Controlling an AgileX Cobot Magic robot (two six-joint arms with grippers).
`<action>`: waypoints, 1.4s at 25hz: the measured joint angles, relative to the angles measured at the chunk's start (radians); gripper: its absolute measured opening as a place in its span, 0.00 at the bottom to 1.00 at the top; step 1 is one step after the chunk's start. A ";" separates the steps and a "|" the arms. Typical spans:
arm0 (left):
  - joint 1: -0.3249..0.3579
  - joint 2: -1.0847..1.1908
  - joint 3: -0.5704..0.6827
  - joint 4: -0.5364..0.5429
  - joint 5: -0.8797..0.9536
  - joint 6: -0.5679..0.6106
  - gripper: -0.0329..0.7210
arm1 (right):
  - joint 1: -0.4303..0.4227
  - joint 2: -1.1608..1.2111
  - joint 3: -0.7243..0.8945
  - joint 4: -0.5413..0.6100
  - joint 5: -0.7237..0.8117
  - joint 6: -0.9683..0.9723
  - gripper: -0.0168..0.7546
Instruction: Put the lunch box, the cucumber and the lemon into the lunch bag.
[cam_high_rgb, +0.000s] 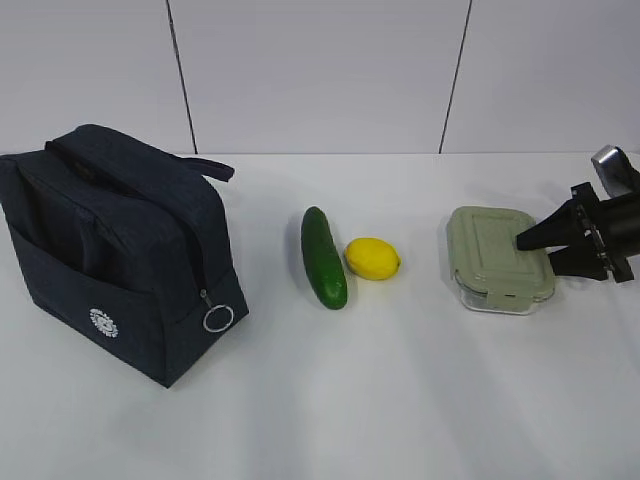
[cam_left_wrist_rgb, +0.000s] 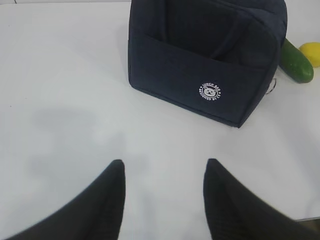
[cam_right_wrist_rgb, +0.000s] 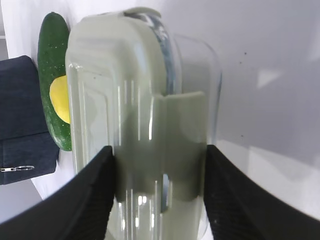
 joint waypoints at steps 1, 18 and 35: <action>0.000 0.000 0.000 0.000 0.000 0.000 0.53 | 0.000 0.000 0.000 0.000 0.000 0.005 0.55; 0.000 0.000 0.000 0.000 0.000 0.000 0.53 | 0.000 -0.002 0.000 0.036 -0.027 0.031 0.55; 0.000 0.000 0.000 0.000 0.000 0.000 0.53 | 0.018 -0.043 0.000 0.047 -0.042 0.069 0.55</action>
